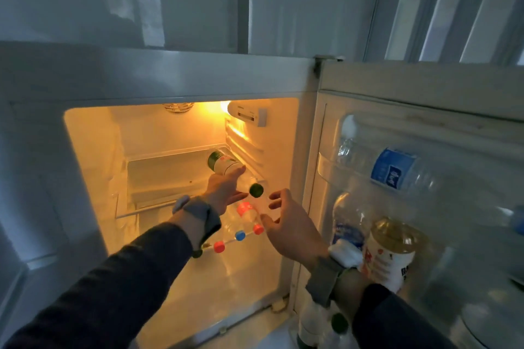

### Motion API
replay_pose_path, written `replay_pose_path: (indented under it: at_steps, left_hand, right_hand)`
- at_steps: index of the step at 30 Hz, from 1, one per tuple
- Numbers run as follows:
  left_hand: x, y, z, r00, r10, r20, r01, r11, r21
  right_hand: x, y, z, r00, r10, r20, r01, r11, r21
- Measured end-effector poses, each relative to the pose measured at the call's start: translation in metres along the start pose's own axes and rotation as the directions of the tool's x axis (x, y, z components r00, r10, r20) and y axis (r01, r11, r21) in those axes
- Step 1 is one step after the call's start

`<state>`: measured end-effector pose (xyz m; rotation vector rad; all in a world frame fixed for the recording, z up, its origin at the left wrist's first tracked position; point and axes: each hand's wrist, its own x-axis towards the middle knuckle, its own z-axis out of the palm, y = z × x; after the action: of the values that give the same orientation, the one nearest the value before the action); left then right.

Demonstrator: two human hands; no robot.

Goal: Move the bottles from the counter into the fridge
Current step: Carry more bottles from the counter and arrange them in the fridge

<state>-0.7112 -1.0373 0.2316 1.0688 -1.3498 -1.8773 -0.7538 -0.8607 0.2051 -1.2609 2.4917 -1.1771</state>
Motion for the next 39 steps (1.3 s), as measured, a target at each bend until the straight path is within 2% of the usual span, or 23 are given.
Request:
replay_pose_path:
  at_steps: [5, 10, 19, 24, 28, 31, 39]
  left_hand:
    - [0.039, 0.013, 0.011, 0.999, 0.014, -0.046, -0.009, 0.992, 0.125]
    - [0.066, 0.018, 0.025, 0.999, -0.008, -0.051, 0.02, 0.974, 0.225]
    - [0.103, 0.007, 0.036, 0.996, 0.062, 0.056, -0.079, 0.924, 0.374]
    - [0.114, 0.007, 0.035, 0.995, 0.072, 0.062, -0.092, 0.886, 0.454]
    - [0.123, 0.003, 0.036, 0.996, 0.077, 0.054, -0.093, 0.88, 0.466]
    - [0.123, 0.0, 0.04, 0.995, 0.059, 0.085, -0.09, 0.901, 0.424]
    - [0.114, 0.001, 0.038, 0.987, 0.081, 0.139, -0.135, 0.888, 0.44]
  right_hand:
    - [-0.007, 0.007, -0.012, 1.0, -0.008, 0.028, 0.01, 0.997, -0.08]
    - [-0.011, 0.008, -0.026, 0.999, -0.005, 0.033, 0.008, 0.998, -0.067]
    - [-0.012, 0.009, -0.031, 0.998, 0.052, 0.04, -0.046, 0.99, -0.134]
    - [-0.013, 0.007, -0.03, 0.998, 0.062, 0.028, -0.058, 0.988, -0.147]
    - [-0.014, 0.008, -0.03, 0.998, 0.05, 0.042, -0.044, 0.99, -0.132]
    - [-0.015, 0.007, -0.031, 0.998, 0.046, 0.053, -0.039, 0.991, -0.132]
    - [-0.02, 0.006, -0.03, 0.997, 0.041, 0.068, -0.03, 0.988, -0.15]
